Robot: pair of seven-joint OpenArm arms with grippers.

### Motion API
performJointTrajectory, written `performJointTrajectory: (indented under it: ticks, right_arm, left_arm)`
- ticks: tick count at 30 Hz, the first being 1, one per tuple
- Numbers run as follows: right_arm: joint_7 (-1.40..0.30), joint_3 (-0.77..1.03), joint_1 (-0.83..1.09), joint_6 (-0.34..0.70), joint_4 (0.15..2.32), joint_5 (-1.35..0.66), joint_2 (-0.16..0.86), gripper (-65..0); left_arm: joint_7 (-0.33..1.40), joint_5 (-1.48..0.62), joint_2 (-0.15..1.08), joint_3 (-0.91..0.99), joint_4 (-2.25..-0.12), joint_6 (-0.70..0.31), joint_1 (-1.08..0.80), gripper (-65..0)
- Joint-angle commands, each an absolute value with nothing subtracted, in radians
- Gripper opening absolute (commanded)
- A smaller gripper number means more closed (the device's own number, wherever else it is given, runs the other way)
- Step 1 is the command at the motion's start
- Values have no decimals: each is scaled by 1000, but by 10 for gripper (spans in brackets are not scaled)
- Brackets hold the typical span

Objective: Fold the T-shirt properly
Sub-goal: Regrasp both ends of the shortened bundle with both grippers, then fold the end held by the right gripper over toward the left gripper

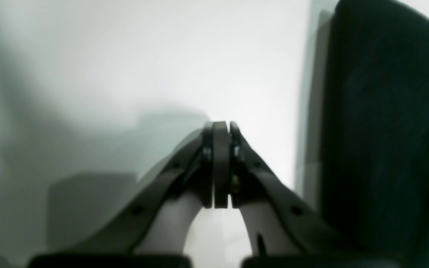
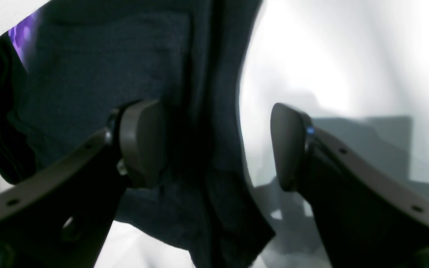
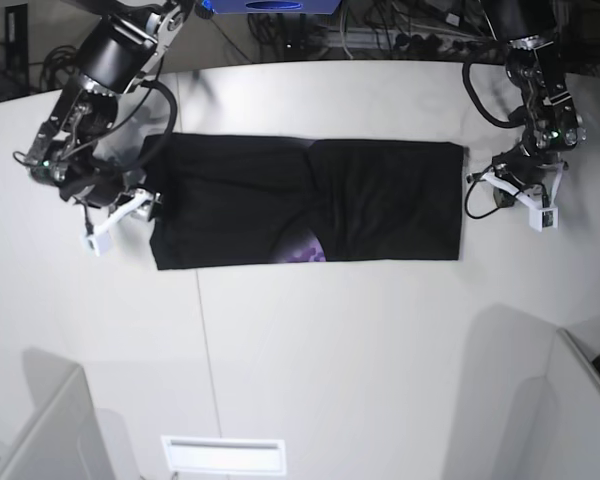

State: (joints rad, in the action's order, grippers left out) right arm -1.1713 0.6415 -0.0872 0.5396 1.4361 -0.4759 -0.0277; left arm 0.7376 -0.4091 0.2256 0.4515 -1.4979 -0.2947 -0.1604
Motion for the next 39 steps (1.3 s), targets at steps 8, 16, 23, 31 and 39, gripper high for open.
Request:
performJointTrajectory:
  ticks: [8, 16, 23, 31, 39]
  right_arm:
    - [-1164, 616, -91, 547, 1394, -490, -39, -233]
    - [-1162, 479, -31, 545, 1425, -490, -54, -233]
    - [-1116, 470, -28, 539, 1412, -487, -54, -257]
    - [-1089, 469, -50, 533, 1417, -483, -27, -650]
    - [-1082, 467, -51, 437, 1477, -483, 56, -650]
  left_arm:
    - [673, -417, 260, 314, -1435, -298, -142, -650]
    - [670, -417, 259, 259, -1435, -297, -145, -650]
    - [668, -417, 259, 211, -1438, -297, -153, -650]
    - [668, -417, 259, 73, -1435, -294, -153, -650]
    - [671, -417, 234, -16, -1442, -294, -127, -650]
